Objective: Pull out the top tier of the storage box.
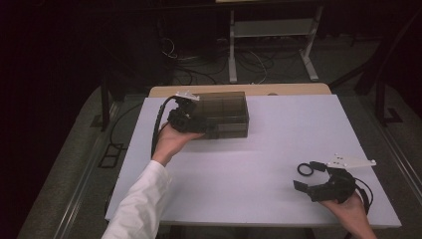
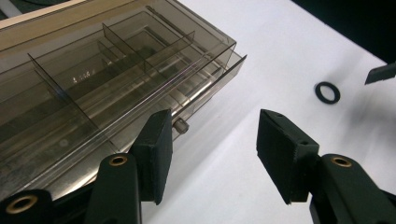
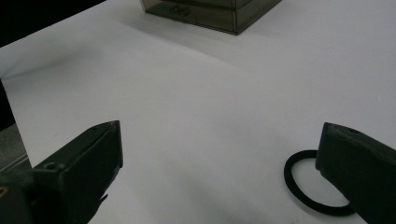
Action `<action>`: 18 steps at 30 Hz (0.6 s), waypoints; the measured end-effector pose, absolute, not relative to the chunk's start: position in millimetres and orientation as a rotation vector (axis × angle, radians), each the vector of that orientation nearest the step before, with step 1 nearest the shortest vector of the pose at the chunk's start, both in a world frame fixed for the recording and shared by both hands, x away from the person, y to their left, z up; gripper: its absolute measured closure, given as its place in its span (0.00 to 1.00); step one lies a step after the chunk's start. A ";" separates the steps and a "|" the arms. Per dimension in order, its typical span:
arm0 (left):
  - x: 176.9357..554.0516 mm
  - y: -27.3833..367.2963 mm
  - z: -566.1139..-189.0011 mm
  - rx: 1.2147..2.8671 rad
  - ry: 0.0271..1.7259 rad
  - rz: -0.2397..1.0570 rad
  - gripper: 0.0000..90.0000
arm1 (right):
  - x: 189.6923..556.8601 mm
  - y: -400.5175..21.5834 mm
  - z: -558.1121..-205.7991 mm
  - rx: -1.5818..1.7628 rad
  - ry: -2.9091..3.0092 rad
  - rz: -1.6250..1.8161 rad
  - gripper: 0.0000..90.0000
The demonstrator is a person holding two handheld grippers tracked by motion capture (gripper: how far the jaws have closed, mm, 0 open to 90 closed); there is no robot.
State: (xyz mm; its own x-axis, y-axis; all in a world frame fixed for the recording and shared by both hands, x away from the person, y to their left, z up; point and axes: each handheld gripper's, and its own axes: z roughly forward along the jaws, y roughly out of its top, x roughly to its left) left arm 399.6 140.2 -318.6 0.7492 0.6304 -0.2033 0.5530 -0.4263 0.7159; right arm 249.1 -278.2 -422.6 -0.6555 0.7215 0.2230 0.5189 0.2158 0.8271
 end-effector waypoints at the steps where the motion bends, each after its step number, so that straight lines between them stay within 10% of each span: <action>1: 402.0 140.3 -318.1 2.144 0.877 0.125 0.49 | 249.0 -278.4 -422.6 1.184 2.277 1.416 0.00; 18: 411.5 138.3 -326.0 2.219 0.751 0.154 0.50 | 249.0 -277.9 -422.6 1.182 2.282 1.412 0.00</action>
